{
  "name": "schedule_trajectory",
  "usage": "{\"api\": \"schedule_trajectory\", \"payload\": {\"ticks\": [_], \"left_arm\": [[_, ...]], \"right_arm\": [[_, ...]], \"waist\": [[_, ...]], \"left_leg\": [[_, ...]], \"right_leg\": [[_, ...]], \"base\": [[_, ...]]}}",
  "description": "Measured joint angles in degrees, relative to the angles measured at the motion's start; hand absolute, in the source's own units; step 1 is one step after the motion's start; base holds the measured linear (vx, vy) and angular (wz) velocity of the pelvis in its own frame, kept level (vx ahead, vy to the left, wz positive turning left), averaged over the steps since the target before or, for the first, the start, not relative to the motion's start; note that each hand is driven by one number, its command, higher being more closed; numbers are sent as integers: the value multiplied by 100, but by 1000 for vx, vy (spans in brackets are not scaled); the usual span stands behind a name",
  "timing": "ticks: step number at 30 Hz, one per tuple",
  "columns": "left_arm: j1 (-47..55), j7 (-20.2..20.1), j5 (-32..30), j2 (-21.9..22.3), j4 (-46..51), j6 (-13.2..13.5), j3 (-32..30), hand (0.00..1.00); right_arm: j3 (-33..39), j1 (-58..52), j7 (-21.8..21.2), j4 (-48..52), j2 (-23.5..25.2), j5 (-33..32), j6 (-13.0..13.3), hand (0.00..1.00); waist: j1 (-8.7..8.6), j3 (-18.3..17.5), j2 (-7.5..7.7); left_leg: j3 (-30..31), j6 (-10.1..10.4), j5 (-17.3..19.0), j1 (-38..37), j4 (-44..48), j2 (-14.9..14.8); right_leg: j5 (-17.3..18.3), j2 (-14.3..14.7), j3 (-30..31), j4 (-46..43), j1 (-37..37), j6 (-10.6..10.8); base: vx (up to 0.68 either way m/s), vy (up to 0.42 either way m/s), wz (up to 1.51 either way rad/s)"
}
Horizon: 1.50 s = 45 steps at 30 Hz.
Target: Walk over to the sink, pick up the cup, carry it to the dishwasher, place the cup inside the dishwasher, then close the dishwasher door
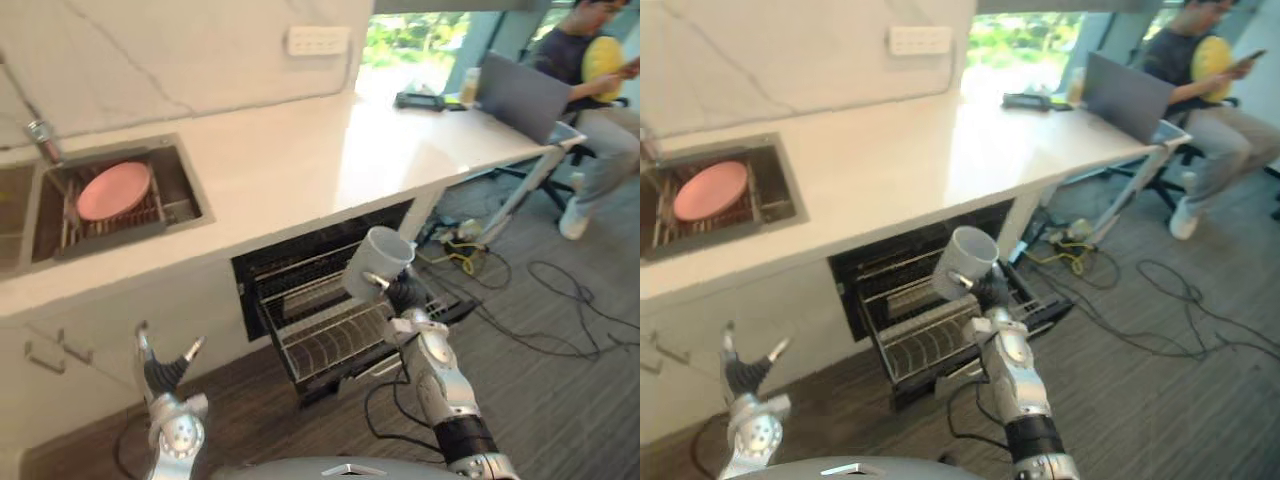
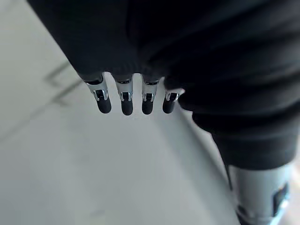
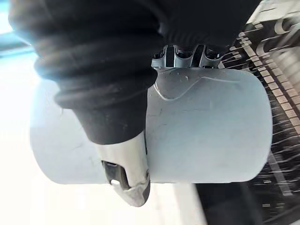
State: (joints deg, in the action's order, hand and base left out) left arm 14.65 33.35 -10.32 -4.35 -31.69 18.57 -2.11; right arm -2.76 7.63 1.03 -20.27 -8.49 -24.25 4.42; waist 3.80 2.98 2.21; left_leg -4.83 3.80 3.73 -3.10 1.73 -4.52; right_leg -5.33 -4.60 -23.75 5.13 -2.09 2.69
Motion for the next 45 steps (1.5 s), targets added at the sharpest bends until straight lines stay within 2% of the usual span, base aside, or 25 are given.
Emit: {"api": "schedule_trajectory", "payload": {"ticks": [2, 4, 5, 6, 8, 9, 13, 15, 20, 23, 30, 31, 37, 45], "left_arm": [[28, -544, 466, 0, -393, -86, 53, 0], [28, -901, 744, 1, -557, -138, 59, 0], [10, -966, 796, 0, -566, -149, 57, 0], [-102, -1092, 920, -23, -620, -149, 46, 0], [-332, -1170, 1041, -35, -700, -133, 45, 0], [-502, -1263, 1167, -33, -732, -121, 49, 0], [-657, -1437, 1360, -28, -806, -58, 77, 0], [-708, -1623, 1584, -29, -949, -39, 119, 0], [-766, -1987, 2033, -122, -1252, -57, 303, 0], [-852, -2206, 2267, -130, -1392, -109, 463, 0], [-1011, -2421, 2528, -149, -1467, -119, 697, 0], [-1026, -2429, 2548, -156, -1486, -118, 711, 0], [-1119, -2542, 2658, -173, -1506, -227, 794, 0], [-1178, -2545, 2708, -243, -1508, -263, 944, 0]], "right_arm": [[9, 552, 34, -951, -181, 121, -108, 100], [11, 1240, 60, -1748, -392, 148, -203, 100], [9, 1541, 80, -2014, -495, 145, -233, 100], [8, 2199, 73, -2509, -753, 96, -254, 100], [6, 2805, 63, -2916, -992, 79, -259, 100], [4, 3264, 17, -3212, -1157, -82, -264, 100], [-23, 3787, -189, -3650, -1288, -131, -325, 100], [-36, 4000, -314, -4018, -1349, -122, -451, 100], [0, 4360, -484, -4429, -1486, 9, -889, 100], [33, 4658, -500, -4625, -1677, 231, -1122, 100], [134, 4960, -493, -4846, -1913, 392, -1305, 100], [145, 5027, -457, -4833, -1918, 394, -1284, 0], [184, 5385, -115, -4887, -1982, 390, -1340, 0], [117, 5663, -116, -5037, -2028, 363, -1311, 0]], "waist": [[113, 224, -9], [226, 475, -51], [273, 566, -74], [457, 810, -121], [576, 1078, -168], [654, 1333, -199], [826, 1803, -217], [848, 2039, -322], [1072, 2177, -424], [1146, 2273, -579], [1204, 2417, -747], [1192, 2423, -758], [1272, 2457, -808], [1307, 2479, -825]], "left_leg": [[160, -18, -121, 75, -106, 49], [323, -36, -217, 265, -109, 105], [342, -48, -263, 391, -100, 113], [410, -55, -377, 657, -93, 143], [509, -65, -501, 886, -94, 171], [616, -71, -604, 1064, -96, 203], [686, -99, -772, 1328, -88, 260], [828, -124, -872, 1505, -85, 322], [1052, -64, -1043, 1940, -119, 358], [1203, -46, -1185, 2019, -248, 361], [1391, -20, -1400, 2242, -494, 358], [1416, -30, -1413, 2295, -492, 359], [1454, -48, -1448, 2416, -483, 355], [1412, -46, -1446, 2399, -478, 334]], "right_leg": [[-26, -40, -156, -1, 28, 23], [-71, -90, -285, -1, 134, 26], [-108, -106, -333, -1, 216, 17], [-213, -129, -388, -2, 448, -18], [-294, -154, -467, -3, 629, -52], [-361, -178, -533, -3, 760, -73], [-492, -235, -547, -4, 977, -100], [-546, -297, -703, -4, 1052, -93], [-569, -321, -878, -5, 1401, -99], [-579, -317, -1034, -5, 1457, -127], [-603, -310, -1196, -17, 1705, -165], [-607, -308, -1231, -27, 1743, -171], [-626, -299, -1300, -42, 1821, -201], [-634, -284, -1266, -43, 1821, -217]], "base": [[-6, 21, 47], [-40, 31, 40], [-101, 45, 37], [-101, 39, 25], [-149, 38, 30], [-147, 35, 33], [-122, 40, 16], [-126, 32, 34], [-89, -8, 24], [-40, -41, 23], [16, -47, 12], [67, -51, 9], [63, -28, 7], [42, 0, -2]]}}
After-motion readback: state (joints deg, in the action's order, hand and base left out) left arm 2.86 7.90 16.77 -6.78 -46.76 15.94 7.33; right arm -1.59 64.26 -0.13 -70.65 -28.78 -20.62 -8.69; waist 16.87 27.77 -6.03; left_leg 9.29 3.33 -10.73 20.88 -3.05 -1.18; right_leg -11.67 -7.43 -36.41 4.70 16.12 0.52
